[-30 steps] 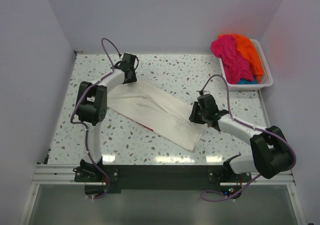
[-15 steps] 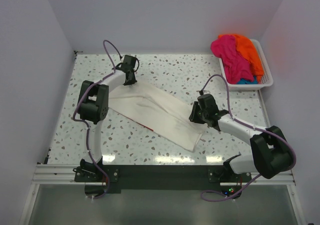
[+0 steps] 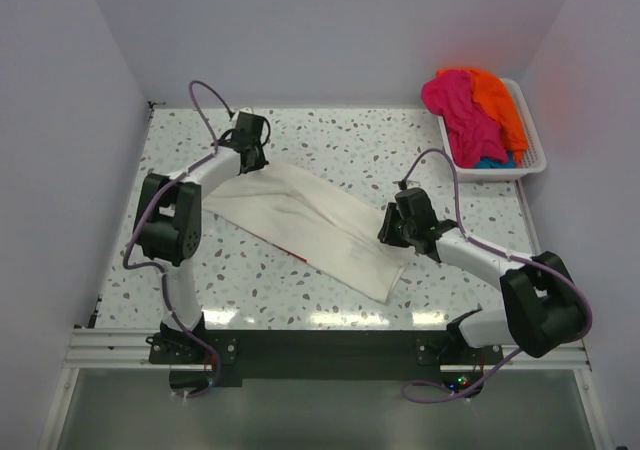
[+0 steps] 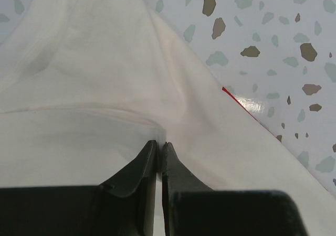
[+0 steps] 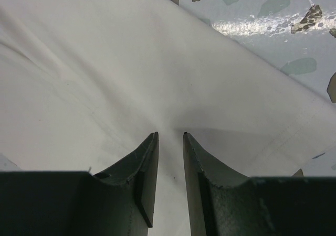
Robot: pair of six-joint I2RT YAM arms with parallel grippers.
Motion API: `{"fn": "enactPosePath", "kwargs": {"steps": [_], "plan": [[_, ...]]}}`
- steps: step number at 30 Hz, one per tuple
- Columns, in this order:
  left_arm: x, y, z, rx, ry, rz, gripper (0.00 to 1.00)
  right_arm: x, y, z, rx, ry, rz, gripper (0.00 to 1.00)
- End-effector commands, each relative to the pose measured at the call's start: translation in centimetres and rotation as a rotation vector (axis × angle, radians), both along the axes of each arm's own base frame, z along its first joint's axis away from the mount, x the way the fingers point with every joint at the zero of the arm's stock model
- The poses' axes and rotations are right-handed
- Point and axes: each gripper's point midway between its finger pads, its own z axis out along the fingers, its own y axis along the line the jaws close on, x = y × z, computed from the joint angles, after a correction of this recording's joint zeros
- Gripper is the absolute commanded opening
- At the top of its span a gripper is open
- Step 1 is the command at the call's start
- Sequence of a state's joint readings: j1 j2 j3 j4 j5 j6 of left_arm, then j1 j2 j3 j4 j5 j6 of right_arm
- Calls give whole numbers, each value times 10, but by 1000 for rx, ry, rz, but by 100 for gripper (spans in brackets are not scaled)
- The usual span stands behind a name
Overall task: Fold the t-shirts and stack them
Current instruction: Fold the tshirt
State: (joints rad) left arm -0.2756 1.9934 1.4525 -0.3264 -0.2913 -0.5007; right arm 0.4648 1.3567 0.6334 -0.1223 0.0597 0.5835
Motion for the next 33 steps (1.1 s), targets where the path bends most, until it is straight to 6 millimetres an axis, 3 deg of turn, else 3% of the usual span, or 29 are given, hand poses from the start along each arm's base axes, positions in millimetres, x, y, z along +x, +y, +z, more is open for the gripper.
{"fn": "enactPosePath", "kwargs": {"steps": [1, 2, 3, 4, 6, 7, 9, 10, 12, 19, 27, 31, 32, 33], "plan": [[-4, -4, 31, -75, -99, 23, 0, 11, 6, 10, 30, -56, 2, 29], [-9, -4, 32, -84, -103, 28, 0, 11, 6, 11, 28, -57, 2, 29], [-21, -3, 20, -104, -90, 41, 0, 11, 6, 11, 28, -57, 2, 29], [-26, -3, 30, -123, -116, 41, 0, 11, 6, 11, 28, -57, 2, 29], [-46, 3, 18, -135, -97, 78, 0, 11, 6, 10, 25, -53, 4, 29], [-51, 4, 27, -152, -122, 81, 0, 11, 6, 11, 23, -54, 5, 29], [-71, 9, 14, -173, -106, 116, 0, 11, 6, 10, 23, -52, 5, 29], [-75, 10, 22, -189, -134, 121, 0, 10, 6, 9, 21, -48, 8, 29], [-87, 13, 13, -200, -125, 140, 0, 11, 6, 9, 21, -49, 7, 29], [-101, 24, 7, -201, -125, 199, 0, 9, 4, 8, 13, -46, 2, 29], [-113, 52, -8, -246, -108, 298, 0, 7, -2, 4, -12, -28, -13, 29], [-116, 52, -20, -292, -84, 279, 0, 6, -3, 3, -20, -17, -17, 29], [-119, 49, -23, -298, -72, 263, 14, 7, -3, 4, -22, -19, -18, 30], [-113, 45, -19, -317, -98, 245, 21, 7, -4, 5, -24, -20, -21, 30]]}}
